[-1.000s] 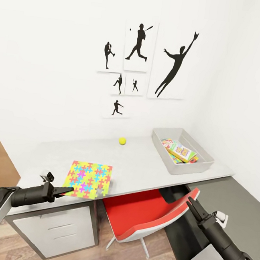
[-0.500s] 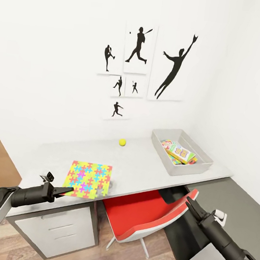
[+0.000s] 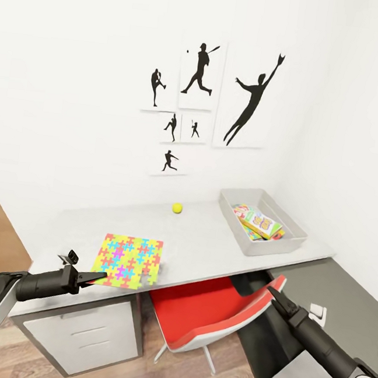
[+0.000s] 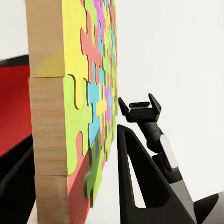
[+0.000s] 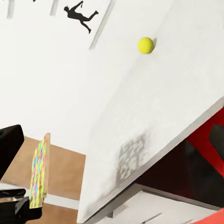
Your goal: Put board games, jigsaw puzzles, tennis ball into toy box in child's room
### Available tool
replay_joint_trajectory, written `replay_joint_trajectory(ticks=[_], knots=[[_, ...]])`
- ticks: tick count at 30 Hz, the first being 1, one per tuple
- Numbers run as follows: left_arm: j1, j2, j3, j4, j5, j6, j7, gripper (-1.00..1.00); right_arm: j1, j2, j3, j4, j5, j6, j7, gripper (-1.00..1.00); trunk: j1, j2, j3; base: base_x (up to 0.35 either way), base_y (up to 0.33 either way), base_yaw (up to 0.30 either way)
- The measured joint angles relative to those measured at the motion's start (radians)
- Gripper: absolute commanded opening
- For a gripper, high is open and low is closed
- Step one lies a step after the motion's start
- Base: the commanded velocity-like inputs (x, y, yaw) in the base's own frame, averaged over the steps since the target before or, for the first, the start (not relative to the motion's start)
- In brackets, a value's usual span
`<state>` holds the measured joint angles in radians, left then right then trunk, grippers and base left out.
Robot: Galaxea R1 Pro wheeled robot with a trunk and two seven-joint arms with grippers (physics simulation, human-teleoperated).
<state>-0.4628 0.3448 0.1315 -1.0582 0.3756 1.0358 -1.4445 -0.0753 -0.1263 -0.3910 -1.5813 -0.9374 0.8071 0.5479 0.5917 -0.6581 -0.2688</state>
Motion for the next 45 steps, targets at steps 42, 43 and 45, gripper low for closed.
replay_joint_trajectory(ticks=[42,43,45], knots=[[0.001,0.003,0.002,-0.001,-0.002,-0.009,-0.075,-1.00,0.001,0.000,0.004,0.006,0.000,-0.002,0.012,1.00,-0.142,0.260,0.078,0.000,0.000,-0.225],[0.001,0.003,0.002,-0.001,-0.002,-0.009,-0.075,-1.00,0.001,0.000,0.004,0.006,0.000,-0.002,0.012,1.00,-0.142,0.260,0.078,0.000,0.000,-0.228],[0.001,0.003,0.002,0.000,-0.002,-0.009,-0.075,-1.00,0.001,0.000,0.004,0.006,0.000,-0.002,0.012,1.00,-0.142,0.260,0.076,0.000,0.000,-0.228]])
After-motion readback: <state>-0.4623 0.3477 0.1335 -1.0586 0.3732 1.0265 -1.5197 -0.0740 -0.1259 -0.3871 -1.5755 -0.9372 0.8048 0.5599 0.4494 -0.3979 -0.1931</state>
